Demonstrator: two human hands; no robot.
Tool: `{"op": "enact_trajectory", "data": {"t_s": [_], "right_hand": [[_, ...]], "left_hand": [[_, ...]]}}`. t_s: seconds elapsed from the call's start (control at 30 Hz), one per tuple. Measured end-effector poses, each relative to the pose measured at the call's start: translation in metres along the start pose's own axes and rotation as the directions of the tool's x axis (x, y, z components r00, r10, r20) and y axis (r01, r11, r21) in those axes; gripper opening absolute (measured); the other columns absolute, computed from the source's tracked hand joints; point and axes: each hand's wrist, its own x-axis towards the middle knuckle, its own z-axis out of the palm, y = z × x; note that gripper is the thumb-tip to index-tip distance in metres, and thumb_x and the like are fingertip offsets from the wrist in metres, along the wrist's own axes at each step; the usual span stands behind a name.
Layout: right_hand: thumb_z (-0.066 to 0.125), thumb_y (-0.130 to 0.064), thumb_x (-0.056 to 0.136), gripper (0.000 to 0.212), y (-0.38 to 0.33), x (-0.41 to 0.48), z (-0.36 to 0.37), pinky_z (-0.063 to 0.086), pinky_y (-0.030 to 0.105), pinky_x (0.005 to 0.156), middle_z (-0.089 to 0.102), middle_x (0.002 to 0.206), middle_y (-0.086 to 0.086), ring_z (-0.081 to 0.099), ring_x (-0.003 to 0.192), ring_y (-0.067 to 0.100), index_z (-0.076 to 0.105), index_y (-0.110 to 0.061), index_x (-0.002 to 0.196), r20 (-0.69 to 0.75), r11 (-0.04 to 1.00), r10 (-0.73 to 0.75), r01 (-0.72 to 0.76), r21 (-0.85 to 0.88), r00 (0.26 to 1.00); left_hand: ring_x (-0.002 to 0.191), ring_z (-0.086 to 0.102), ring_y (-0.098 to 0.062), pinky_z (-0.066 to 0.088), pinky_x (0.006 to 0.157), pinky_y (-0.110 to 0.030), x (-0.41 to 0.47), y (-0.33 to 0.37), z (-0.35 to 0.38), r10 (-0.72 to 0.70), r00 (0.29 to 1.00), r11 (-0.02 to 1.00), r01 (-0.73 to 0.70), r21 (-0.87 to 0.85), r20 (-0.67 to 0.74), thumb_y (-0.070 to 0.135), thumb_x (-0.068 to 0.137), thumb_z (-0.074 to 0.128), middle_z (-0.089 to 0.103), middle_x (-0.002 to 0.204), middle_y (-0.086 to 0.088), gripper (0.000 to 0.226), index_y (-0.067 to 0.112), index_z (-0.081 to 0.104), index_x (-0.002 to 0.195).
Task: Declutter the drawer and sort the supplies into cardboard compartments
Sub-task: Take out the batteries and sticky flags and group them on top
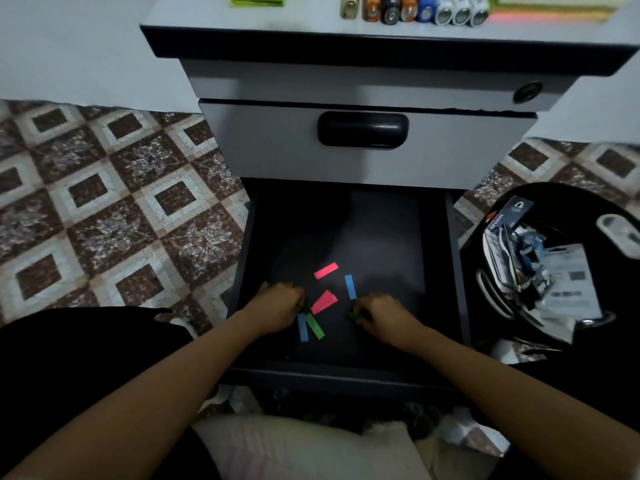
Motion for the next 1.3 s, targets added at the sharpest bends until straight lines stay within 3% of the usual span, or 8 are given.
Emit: {"op": "enact_trajectory", "data": {"t_s": [0.2,0.37,0.53,0.77,1.07,1.3], "right_hand": [[0.064,-0.014,0.084,0.019,0.008,-0.001,-0.003,0.046,0.028,0.085,0.066,0.108,0.011,0.061,0.099,0.025,0.066,-0.007,0.102,-0.05,0.988,0.086,-0.079,0.132,0.995],[0.062,-0.015,0.087,0.019,0.009,-0.007,-0.004,0.049,0.031,0.089,0.064,0.107,0.007,0.06,0.097,0.018,0.063,-0.01,0.105,0.043,0.989,0.084,-0.089,0.118,0.996],[0.064,-0.017,0.085,0.018,0.011,-0.008,-0.001,0.051,0.034,0.087,0.064,0.104,0.005,0.061,0.092,0.018,0.059,-0.015,0.102,0.001,0.985,0.106,-0.105,0.137,0.994],[0.064,-0.022,0.087,0.021,0.013,-0.007,0.0,0.05,0.031,0.084,0.064,0.106,0.005,0.06,0.091,0.018,0.06,-0.015,0.107,-0.001,0.991,0.093,-0.093,0.095,0.996],[0.05,-0.028,0.093,0.028,0.004,-0.013,0.002,0.043,0.038,0.093,0.055,0.121,0.009,0.052,0.111,0.026,0.055,-0.011,0.114,-0.015,0.982,0.041,-0.043,-0.186,0.999],[0.053,-0.019,0.092,0.021,0.008,-0.011,-0.005,0.047,0.033,0.092,0.06,0.117,0.007,0.059,0.103,0.021,0.066,-0.014,0.108,-0.056,0.998,0.062,-0.062,0.005,0.996]], "left_hand": [[0.108,0.051,-0.022,0.04,0.086,-0.032,-0.004,0.004,-0.02,0.142,0.984,0.99,-0.143,-0.011,-0.104,0.022,0.091,0.049,0.053,0.113,-0.004,0.019,0.018,0.062,0.103],[0.114,0.047,-0.022,0.035,0.088,-0.032,-0.006,0.02,-0.008,0.294,0.954,0.947,-0.3,0.112,0.065,0.025,0.094,0.045,0.056,0.12,-0.003,0.023,0.019,0.061,0.109],[0.123,0.041,-0.021,0.032,0.095,-0.033,-0.004,0.022,0.001,0.293,0.954,0.931,-0.3,0.21,0.064,0.026,0.095,0.044,0.048,0.134,0.0,0.033,0.02,0.051,0.126],[0.125,0.037,-0.024,0.03,0.099,-0.034,-0.006,0.018,-0.001,0.344,0.936,0.887,-0.349,0.301,0.071,0.036,0.09,0.049,0.039,0.139,-0.004,0.046,0.017,0.044,0.132],[0.125,0.036,-0.024,0.03,0.099,-0.034,-0.007,0.022,0.004,0.326,0.943,0.892,-0.328,0.311,0.06,0.03,0.092,0.046,0.038,0.139,-0.006,0.043,0.012,0.043,0.131],[0.122,0.039,-0.024,0.031,0.099,-0.035,-0.007,0.021,0.003,0.321,0.945,0.9,-0.325,0.292,0.061,0.03,0.092,0.047,0.041,0.135,-0.006,0.044,0.012,0.043,0.131]]}}
